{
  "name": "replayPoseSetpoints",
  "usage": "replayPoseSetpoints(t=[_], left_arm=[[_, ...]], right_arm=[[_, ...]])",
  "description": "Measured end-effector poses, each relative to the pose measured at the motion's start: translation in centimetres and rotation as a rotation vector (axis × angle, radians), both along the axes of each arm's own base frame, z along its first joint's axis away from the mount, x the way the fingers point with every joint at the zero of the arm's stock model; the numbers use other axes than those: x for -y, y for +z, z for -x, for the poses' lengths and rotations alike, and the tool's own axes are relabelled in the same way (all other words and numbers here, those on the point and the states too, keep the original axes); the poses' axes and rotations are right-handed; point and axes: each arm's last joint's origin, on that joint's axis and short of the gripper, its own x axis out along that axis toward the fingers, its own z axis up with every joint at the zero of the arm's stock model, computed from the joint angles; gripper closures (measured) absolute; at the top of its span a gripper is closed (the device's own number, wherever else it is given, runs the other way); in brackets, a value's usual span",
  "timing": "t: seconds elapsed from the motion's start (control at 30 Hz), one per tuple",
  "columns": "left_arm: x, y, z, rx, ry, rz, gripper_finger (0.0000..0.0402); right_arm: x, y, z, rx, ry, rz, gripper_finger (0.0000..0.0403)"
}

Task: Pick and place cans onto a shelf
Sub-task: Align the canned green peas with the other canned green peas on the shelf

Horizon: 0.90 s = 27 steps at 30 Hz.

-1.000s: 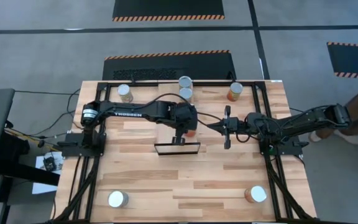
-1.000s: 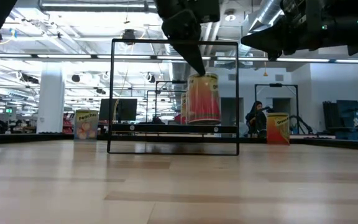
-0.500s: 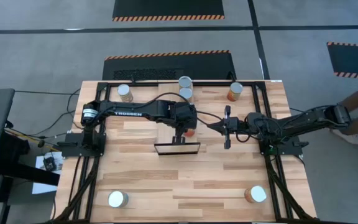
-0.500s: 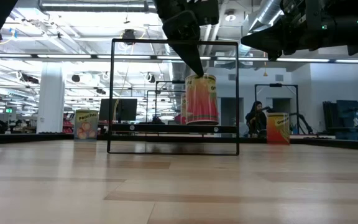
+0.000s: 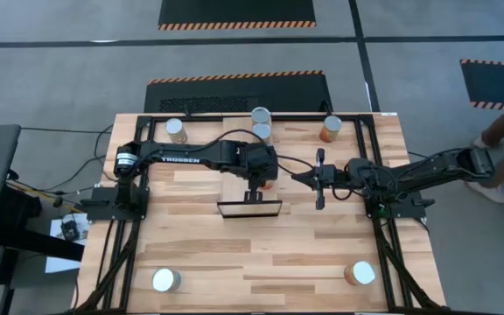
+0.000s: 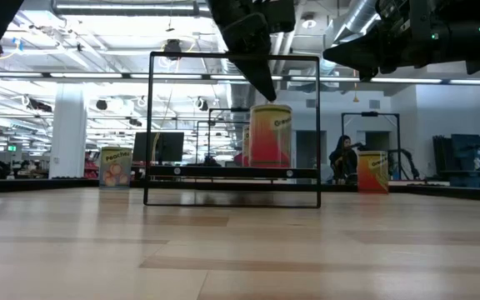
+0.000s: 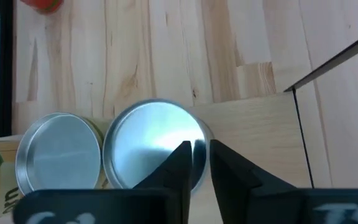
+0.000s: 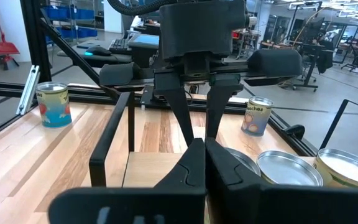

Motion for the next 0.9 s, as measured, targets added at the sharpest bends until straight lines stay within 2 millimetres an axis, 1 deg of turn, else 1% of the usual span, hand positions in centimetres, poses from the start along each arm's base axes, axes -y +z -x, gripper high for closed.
replayPoseSetpoints(t=[0.07, 0.13, 0.23, 0.37, 0.47, 0.57, 0.67, 0.8, 0.9], left_arm=[[0.3, 0.7, 0.3, 0.005, -0.011, -0.001, 0.0345], [0.7, 2.3, 0.7, 0.05, -0.019, -0.009, 0.0342], [1.5, 4.9, 2.0, 0.122, -0.038, -0.016, 0.0342], [2.6, 7.2, 3.9, 0.153, -0.051, -0.007, 0.0358], [3.2, 7.9, 5.3, 0.154, -0.035, 0.003, 0.0379], [3.7, 7.0, 7.0, 0.121, -0.006, -0.01, 0.0397], [4.0, 5.8, 9.4, 0.125, 0.049, -0.015, 0.0398], [4.7, 3.7, 13.3, 0.191, 0.107, 0.033, 0.04], [5.4, 2.7, 16.4, 0.27, 0.132, 0.076, 0.0401]], right_arm=[[0.0, 0.0, 0.0, 0.0, 0.0, 0.0, 0.0393], [0.0, 0.0, 0.0, -0.001, 0.0, 0.001, 0.0392], [0.0, 0.0, 0.0, -0.001, 0.0, 0.003, 0.0392], [-0.1, -0.1, 0.0, -0.013, 0.004, -0.005, 0.0392], [-0.6, -0.4, 0.0, -0.037, 0.027, -0.005, 0.0393], [-1.1, -0.5, 0.0, -0.05, 0.031, -0.001, 0.0396], [-1.5, -0.6, 0.1, -0.063, 0.005, 0.021, 0.0397], [-1.5, -0.5, 0.1, -0.052, -0.02, 0.041, 0.0393], [-1.3, -0.4, 0.1, -0.046, -0.031, 0.041, 0.0393]])
